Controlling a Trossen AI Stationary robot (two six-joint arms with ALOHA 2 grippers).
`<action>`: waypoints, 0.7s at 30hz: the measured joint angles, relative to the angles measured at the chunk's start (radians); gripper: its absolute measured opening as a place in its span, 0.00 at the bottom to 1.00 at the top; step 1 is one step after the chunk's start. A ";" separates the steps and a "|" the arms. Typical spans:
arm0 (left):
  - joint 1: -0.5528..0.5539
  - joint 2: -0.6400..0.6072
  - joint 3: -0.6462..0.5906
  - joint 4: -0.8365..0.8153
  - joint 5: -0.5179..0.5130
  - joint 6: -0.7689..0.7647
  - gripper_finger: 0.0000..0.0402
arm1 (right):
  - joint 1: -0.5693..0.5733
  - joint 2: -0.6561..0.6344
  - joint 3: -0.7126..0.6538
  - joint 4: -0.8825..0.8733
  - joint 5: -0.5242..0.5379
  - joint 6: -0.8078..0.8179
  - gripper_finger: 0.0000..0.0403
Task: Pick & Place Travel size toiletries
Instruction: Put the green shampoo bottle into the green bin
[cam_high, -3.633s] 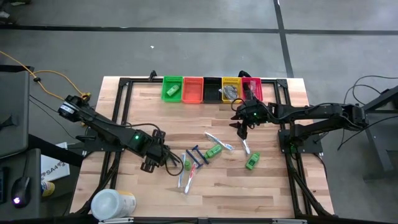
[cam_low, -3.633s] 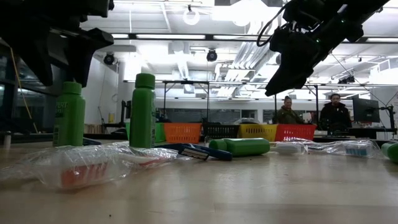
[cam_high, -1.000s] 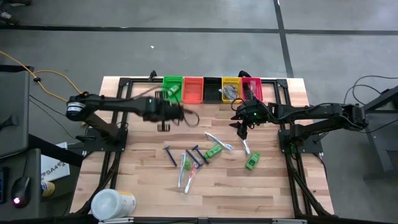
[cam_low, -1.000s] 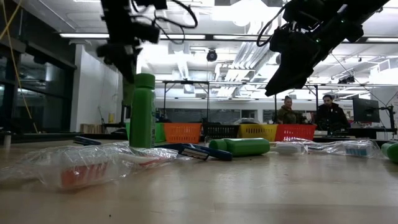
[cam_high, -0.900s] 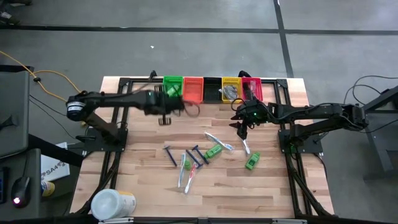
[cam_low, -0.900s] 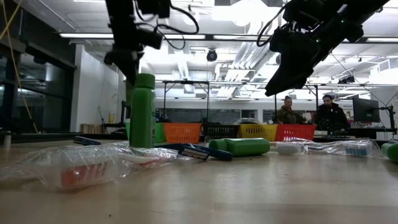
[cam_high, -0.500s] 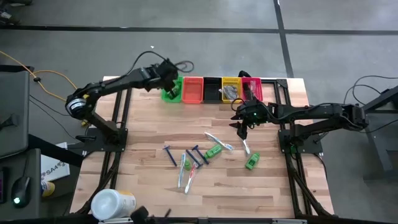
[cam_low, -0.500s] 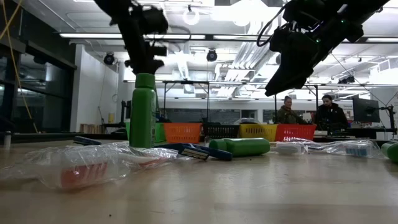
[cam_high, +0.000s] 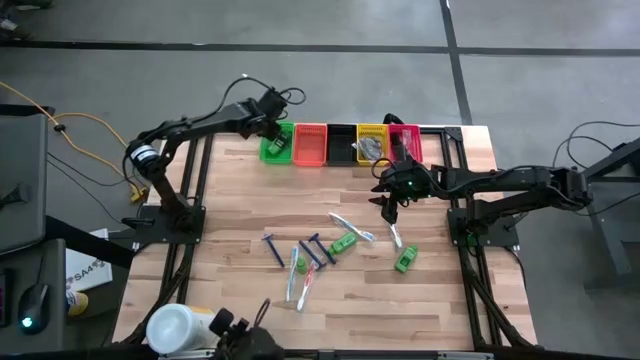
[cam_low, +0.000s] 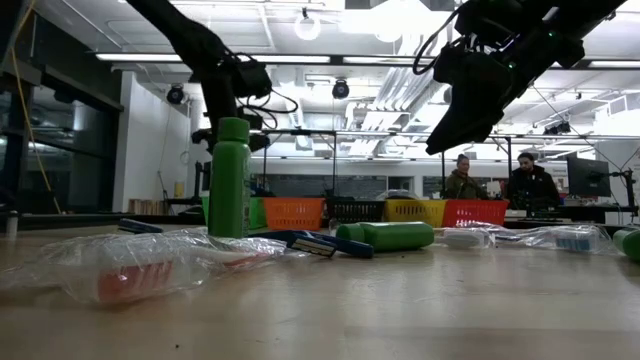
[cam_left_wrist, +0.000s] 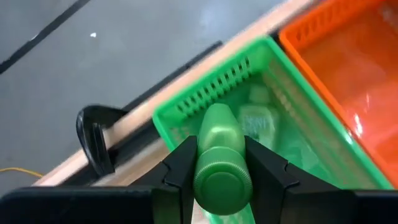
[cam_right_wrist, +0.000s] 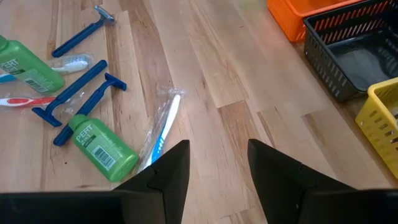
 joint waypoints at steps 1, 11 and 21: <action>0.005 0.007 0.000 0.017 0.000 0.001 0.25 | 0.000 0.000 0.000 0.000 0.000 0.000 0.39; 0.015 0.084 0.000 0.055 -0.046 -0.010 0.25 | 0.000 0.000 0.000 0.000 0.000 0.000 0.39; 0.038 0.089 0.000 0.016 0.011 -0.132 0.25 | 0.000 0.000 0.000 0.000 0.008 -0.001 0.39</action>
